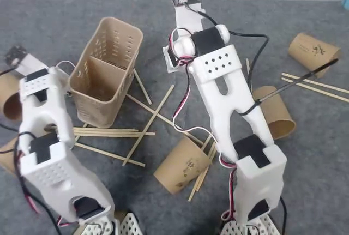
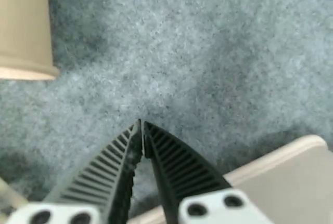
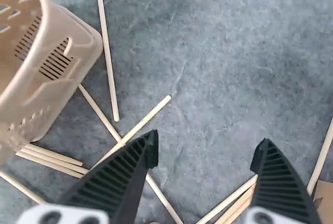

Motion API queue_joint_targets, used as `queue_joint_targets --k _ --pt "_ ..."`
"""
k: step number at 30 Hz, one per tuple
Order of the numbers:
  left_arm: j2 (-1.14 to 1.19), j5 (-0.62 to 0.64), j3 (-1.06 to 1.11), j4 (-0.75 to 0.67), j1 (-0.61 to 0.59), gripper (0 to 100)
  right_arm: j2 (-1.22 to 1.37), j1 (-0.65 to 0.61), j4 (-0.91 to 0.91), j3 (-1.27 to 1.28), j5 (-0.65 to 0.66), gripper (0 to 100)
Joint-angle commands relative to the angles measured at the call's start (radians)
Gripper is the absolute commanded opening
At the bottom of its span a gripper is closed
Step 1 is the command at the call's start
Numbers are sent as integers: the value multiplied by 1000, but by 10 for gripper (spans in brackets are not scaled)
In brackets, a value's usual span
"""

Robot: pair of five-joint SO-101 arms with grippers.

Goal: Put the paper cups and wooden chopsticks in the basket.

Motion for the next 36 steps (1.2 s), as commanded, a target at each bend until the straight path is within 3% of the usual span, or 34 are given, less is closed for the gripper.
queue_joint_targets --k 1,8,14,18,25,36 --pt "-11 9 -42 9 0 13 -108 -18 7 -94 -52 300" --pt "-11 9 -42 8 0 13 -130 -24 -73 -132 -388 300" --pt "-11 9 -42 8 0 13 -71 -67 -248 -132 -519 299" --pt "-11 9 -42 8 0 13 -51 -87 -334 -133 -477 299" --pt "-11 6 -45 6 2 13 47 -153 -329 -132 -324 299" --pt "-11 6 -45 6 2 13 243 -154 -418 -140 -313 299"
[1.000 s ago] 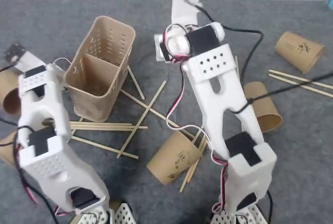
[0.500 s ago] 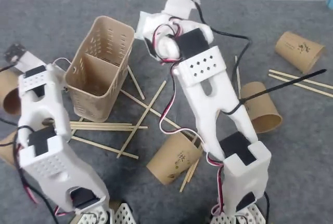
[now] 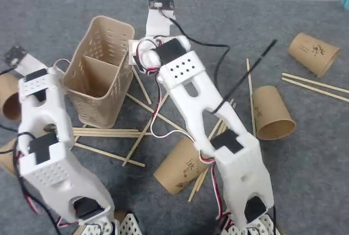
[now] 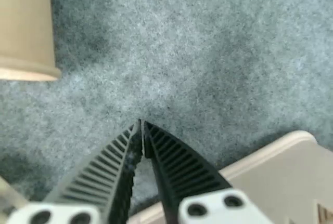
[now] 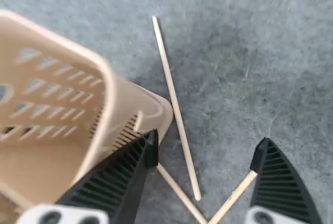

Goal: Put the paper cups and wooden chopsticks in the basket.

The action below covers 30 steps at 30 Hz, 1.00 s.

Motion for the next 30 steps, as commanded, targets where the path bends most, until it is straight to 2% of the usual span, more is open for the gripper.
queue_joint_targets --k 1,7,11,17,27,30 --pt "-11 6 -45 6 2 13 -15 -5 -22 -66 17 299" --pt "-11 6 -45 6 2 13 -110 -4 134 -201 17 299" --pt "-11 6 -45 6 2 13 -160 -10 166 -282 6 299" --pt "-11 8 -45 6 2 13 -147 -10 163 -393 -164 299" --pt "-11 8 -44 6 2 13 179 -30 -53 -402 -158 299" --pt "-11 8 -45 6 2 13 223 -44 -61 -434 -114 288"
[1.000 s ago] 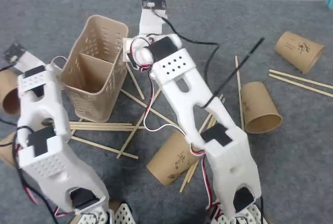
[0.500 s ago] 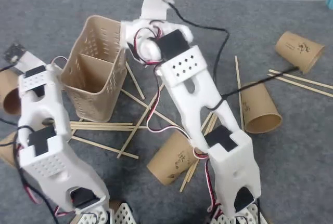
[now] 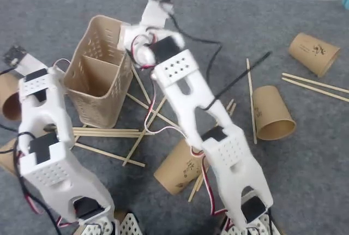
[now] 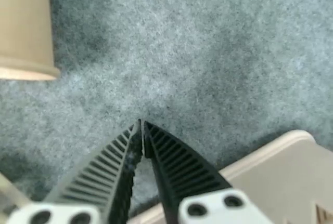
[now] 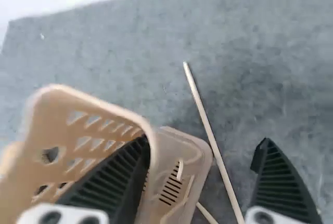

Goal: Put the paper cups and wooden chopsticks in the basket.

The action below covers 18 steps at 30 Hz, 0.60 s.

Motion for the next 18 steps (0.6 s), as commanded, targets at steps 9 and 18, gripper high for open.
queue_joint_targets --k 9,18 --pt "-11 6 -45 6 2 13 -12 25 113 -192 112 4" --pt "-11 6 -45 6 2 13 -85 214 478 -598 -71 6"
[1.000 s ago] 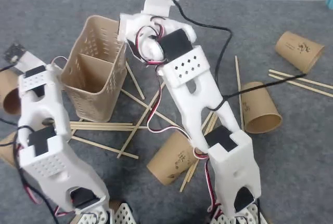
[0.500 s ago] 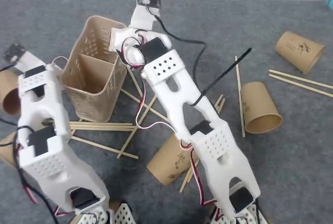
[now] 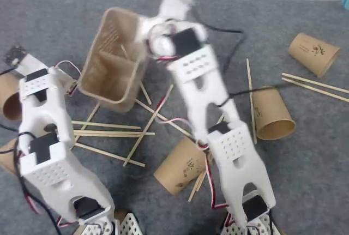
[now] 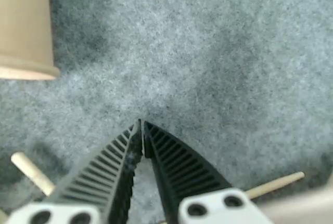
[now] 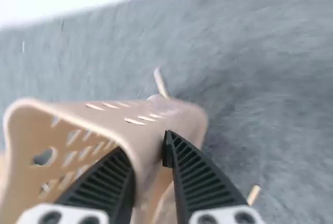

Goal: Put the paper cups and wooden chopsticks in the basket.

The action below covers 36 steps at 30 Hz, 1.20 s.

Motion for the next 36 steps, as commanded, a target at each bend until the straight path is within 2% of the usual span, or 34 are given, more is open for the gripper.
queue_joint_targets --k 1,7,15,21,29,34,36 --pt "-11 6 -45 6 2 13 -131 107 71 -140 -77 6" --pt "-11 5 -45 6 2 13 -160 257 156 -137 -83 6" --pt "-12 0 -44 6 14 13 -163 377 229 -138 -95 7" --pt "-12 -17 -44 6 15 13 -160 461 249 -117 -209 7" --pt "-14 -26 -42 6 17 13 -159 481 246 83 -226 9" --pt "-14 -26 -42 6 17 13 -160 484 245 224 -324 9" --pt "-14 -26 -42 6 17 13 -162 486 246 264 -299 11"
